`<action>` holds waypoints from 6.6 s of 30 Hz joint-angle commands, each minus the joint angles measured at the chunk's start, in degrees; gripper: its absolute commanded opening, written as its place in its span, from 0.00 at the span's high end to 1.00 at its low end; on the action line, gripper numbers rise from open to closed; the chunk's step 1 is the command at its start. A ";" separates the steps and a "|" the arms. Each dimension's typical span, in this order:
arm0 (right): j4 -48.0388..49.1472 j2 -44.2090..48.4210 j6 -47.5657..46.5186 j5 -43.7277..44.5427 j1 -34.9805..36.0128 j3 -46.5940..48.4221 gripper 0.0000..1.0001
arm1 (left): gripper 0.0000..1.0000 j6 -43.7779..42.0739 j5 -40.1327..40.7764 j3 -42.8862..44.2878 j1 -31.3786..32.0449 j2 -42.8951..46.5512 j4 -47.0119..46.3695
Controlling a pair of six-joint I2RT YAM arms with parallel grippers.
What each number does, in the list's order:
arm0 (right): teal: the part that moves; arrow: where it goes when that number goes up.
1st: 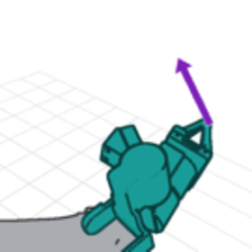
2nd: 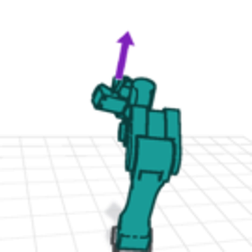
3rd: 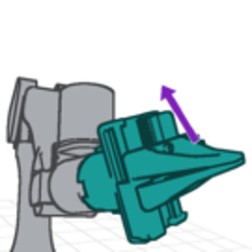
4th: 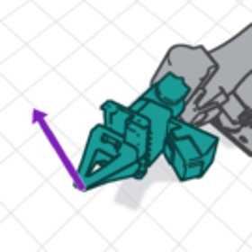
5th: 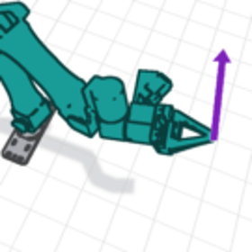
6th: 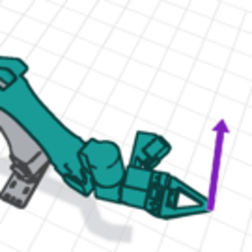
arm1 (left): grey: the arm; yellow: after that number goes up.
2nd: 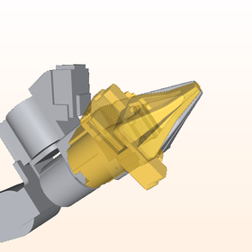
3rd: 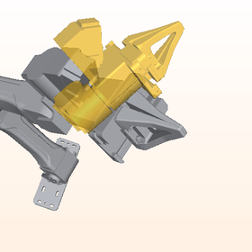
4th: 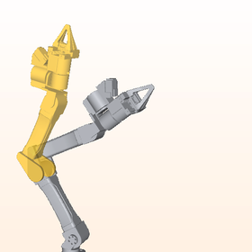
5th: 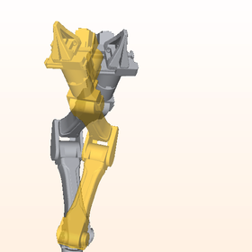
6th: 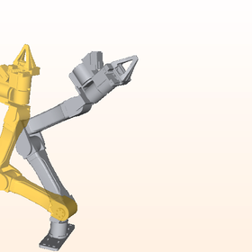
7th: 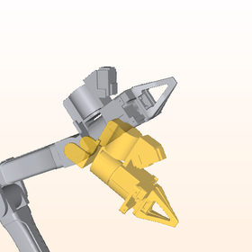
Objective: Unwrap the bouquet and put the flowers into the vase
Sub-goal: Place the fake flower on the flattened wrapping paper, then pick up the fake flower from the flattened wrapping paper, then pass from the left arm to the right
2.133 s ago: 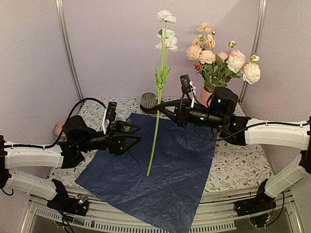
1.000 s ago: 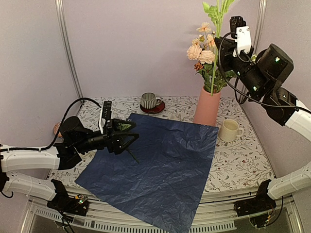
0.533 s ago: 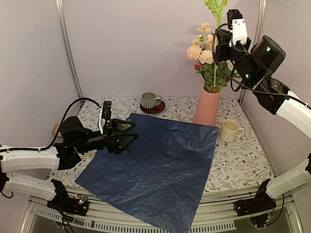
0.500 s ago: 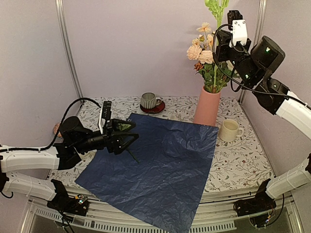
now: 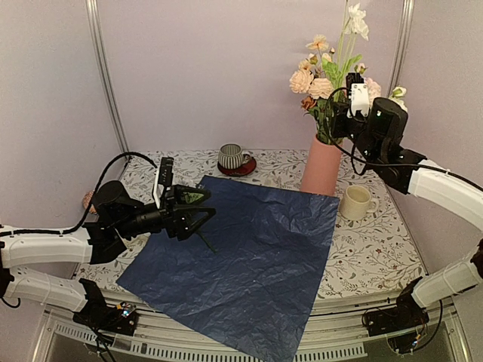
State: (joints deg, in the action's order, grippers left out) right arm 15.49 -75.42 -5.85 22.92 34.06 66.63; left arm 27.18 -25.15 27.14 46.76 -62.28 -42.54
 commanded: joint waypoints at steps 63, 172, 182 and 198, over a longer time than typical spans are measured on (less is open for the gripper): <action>23.57 -19.79 13.24 -33.18 7.01 -23.54 0.14 | 0.03 9.91 29.73 4.39 -7.09 -2.91 30.84; 21.60 -20.23 6.96 -25.72 15.11 -22.38 0.14 | 1.00 7.35 31.90 12.02 -1.44 -8.43 23.79; 7.61 -7.16 9.51 -27.50 15.07 -16.58 0.11 | 1.00 0.99 17.68 3.60 -1.30 1.33 10.45; -1.46 -4.38 18.93 -50.88 14.91 -9.28 0.03 | 1.00 -0.90 6.61 -0.76 -0.40 3.27 -1.29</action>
State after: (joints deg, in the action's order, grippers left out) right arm 15.49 -79.68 10.83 -19.09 48.75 55.59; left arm 27.40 -16.27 27.27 45.47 -59.55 -39.57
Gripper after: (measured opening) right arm 0.994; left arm 0.023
